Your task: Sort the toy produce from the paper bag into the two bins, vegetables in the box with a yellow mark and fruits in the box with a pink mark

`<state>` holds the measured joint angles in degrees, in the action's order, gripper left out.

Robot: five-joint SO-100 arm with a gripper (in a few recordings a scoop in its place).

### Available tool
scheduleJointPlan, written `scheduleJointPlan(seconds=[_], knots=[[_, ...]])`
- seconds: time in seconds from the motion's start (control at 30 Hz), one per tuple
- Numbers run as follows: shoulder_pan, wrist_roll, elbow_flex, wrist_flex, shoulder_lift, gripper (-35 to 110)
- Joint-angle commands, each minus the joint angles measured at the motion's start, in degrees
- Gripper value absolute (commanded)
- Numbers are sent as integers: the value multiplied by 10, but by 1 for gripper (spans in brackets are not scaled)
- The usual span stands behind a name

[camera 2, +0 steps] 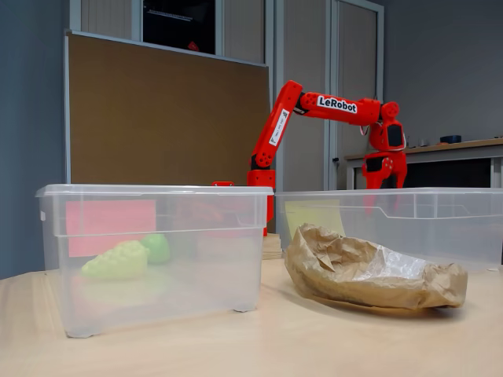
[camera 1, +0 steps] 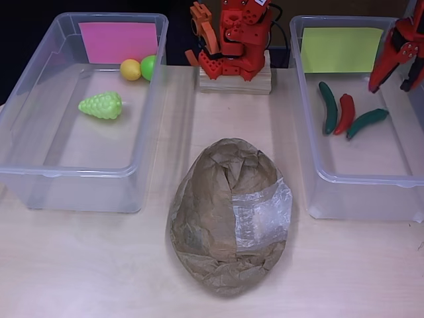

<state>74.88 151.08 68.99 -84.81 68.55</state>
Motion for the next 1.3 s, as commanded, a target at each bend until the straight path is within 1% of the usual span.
scheduleJointPlan(seconds=[0.0,0.13,0.17,0.27,0.4,0.6,0.8,0.9,1.0,1.13,1.2,1.27], knots=[[-35,-74,-47,-77,26,18],[-91,-174,5,-88,83,2],[-109,-200,28,-87,104,0],[-165,-287,105,-72,165,0],[-250,-418,221,-14,260,0],[-336,-643,282,59,332,0],[-396,-907,367,207,428,0],[-422,-1004,430,266,493,0],[-451,-1078,519,334,570,0],[-526,-1109,680,422,668,0],[-556,-1142,757,483,709,0],[-583,-1172,823,524,751,0]])
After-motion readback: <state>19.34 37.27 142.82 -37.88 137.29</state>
